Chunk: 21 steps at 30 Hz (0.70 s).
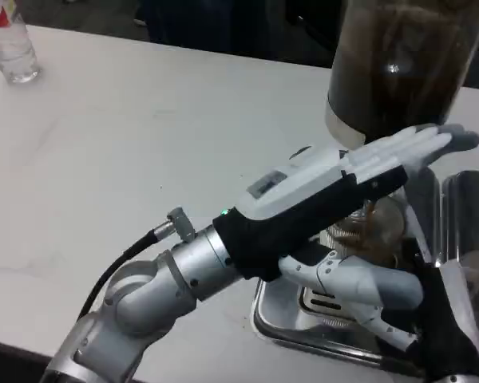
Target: Grasp the cup under the faucet to collect the drink, then remove the cup.
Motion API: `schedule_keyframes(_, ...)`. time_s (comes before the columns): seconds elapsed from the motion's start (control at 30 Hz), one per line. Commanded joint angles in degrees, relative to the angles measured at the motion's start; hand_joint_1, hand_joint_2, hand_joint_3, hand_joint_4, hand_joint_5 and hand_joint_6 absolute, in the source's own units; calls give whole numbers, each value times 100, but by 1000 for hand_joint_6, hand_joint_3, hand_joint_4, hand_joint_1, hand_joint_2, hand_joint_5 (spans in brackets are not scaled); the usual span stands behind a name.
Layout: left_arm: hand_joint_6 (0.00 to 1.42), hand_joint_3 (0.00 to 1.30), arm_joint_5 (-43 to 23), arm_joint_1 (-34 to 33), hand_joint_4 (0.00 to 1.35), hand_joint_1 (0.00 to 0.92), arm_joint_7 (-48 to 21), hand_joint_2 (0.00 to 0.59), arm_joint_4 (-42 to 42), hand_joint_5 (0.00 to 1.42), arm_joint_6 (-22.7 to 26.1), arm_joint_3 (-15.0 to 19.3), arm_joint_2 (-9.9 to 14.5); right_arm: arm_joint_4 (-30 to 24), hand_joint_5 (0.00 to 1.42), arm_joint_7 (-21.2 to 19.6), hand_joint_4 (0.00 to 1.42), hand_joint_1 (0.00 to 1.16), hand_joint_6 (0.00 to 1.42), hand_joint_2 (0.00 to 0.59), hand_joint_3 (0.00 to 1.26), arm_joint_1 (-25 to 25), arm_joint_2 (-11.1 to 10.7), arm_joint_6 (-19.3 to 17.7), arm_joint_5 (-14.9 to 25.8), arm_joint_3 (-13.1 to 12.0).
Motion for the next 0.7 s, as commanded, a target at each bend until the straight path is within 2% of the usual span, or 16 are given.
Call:
schedule_keyframes(0.03, 25, 32, 152, 123, 0, 0, -153, 89, -20, 67, 68, -121, 98, 27, 0, -94, 0, 644, 0, 203, 0, -58, 131, 125, -40, -12)
schedule_keyframes(0.27, 25, 33, 150, 159, 0, 0, -139, 89, -71, 67, 104, -83, 141, 111, 0, -138, 0, 642, 0, 203, 0, -180, 251, 295, -46, -32)
schedule_keyframes(0.7, 25, 33, 141, 251, 0, 0, -119, 89, -182, 67, 186, -38, 249, 480, 0, -216, 0, 648, 0, 203, 0, -543, 367, 385, -89, 65)
